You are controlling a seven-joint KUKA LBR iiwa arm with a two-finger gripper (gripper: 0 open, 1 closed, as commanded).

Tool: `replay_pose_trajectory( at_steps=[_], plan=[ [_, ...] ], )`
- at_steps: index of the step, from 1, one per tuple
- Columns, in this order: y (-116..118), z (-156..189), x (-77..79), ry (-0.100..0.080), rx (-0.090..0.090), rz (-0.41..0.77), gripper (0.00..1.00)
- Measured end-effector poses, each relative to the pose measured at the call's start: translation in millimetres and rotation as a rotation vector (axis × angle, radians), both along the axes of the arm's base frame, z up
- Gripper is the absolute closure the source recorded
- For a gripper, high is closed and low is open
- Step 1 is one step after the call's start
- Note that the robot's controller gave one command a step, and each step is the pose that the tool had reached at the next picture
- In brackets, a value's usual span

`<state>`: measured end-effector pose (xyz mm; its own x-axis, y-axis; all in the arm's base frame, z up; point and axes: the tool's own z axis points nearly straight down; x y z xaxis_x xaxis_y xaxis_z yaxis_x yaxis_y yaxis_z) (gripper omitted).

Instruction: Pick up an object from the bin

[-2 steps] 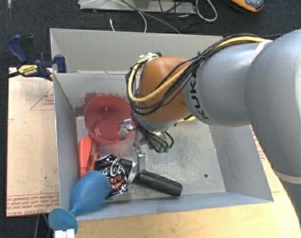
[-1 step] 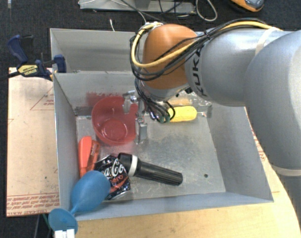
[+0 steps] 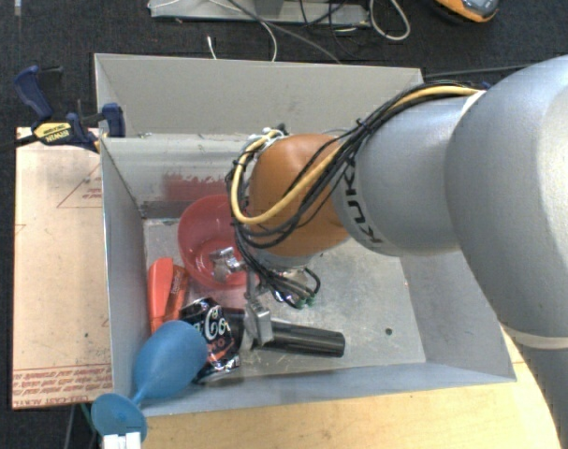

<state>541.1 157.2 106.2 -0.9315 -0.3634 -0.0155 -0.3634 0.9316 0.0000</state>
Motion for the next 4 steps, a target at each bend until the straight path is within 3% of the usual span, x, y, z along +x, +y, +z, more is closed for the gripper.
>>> replay_pose_trajectory(
  at_steps=[1, 2, 3, 4],
  plan=[
    [4, -28, 87.5, -0.022, 0.002, -0.067, 0.00],
    [36, -31, 21.8, -0.021, -0.003, 0.047, 0.00],
    [47, -29, 66.8, 0.009, -0.001, -0.215, 1.00],
    [47, -29, 66.8, 0.009, -0.001, -0.216, 1.00]
  ],
)
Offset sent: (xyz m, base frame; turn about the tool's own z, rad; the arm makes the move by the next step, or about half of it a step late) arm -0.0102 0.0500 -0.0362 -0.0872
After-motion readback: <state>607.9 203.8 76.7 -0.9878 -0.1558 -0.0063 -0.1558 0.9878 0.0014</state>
